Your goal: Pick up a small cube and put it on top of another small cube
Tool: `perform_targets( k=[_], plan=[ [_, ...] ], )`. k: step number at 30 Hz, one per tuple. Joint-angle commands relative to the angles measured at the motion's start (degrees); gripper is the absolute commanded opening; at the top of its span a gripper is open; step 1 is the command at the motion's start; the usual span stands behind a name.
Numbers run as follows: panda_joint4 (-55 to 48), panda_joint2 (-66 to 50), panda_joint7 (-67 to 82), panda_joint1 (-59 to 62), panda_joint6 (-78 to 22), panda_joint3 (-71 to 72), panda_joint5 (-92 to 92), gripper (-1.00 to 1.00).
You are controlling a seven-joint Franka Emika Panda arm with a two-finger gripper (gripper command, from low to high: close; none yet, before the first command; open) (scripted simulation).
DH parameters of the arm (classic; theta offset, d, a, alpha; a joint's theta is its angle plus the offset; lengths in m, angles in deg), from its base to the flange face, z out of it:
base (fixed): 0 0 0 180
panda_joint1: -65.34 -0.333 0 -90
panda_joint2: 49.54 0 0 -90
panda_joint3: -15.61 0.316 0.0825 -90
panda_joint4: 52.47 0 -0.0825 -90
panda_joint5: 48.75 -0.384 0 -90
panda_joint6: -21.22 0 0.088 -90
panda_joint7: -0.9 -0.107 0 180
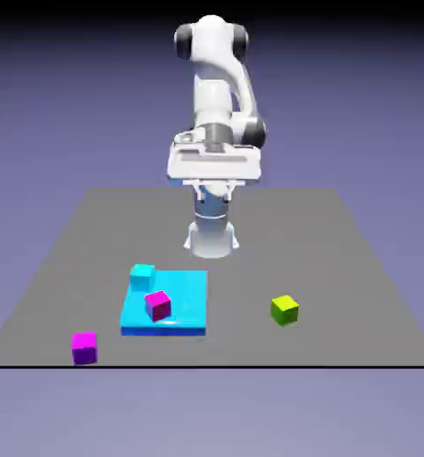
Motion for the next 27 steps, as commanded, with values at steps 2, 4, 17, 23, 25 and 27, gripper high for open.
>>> perform_targets(
  k=[2, 4, 17, 23, 25, 27],
  plan=[
    [-1.52, -2.57, 4.99, 0.15, -0.58, -1.02, 0.12, 0.0],
    [-3.04, -5.14, 9.97, 0.3, -1.16, -2.04, 0.24, 0.0],
    [-12.92, -21.85, 42.36, 1.26, -4.93, -8.65, 1.02, 0.0],
    [-17.48, -29.57, 57.31, 1.7, -6.67, -11.71, 1.39, 0.0],
    [-19.0, -32.14, 62.3, 1.85, -7.25, -12.73, 1.51, 0.0],
    [-20.52, -34.71, 67.28, 2.0, -7.83, -13.75, 1.63, 0.0]
  ],
)
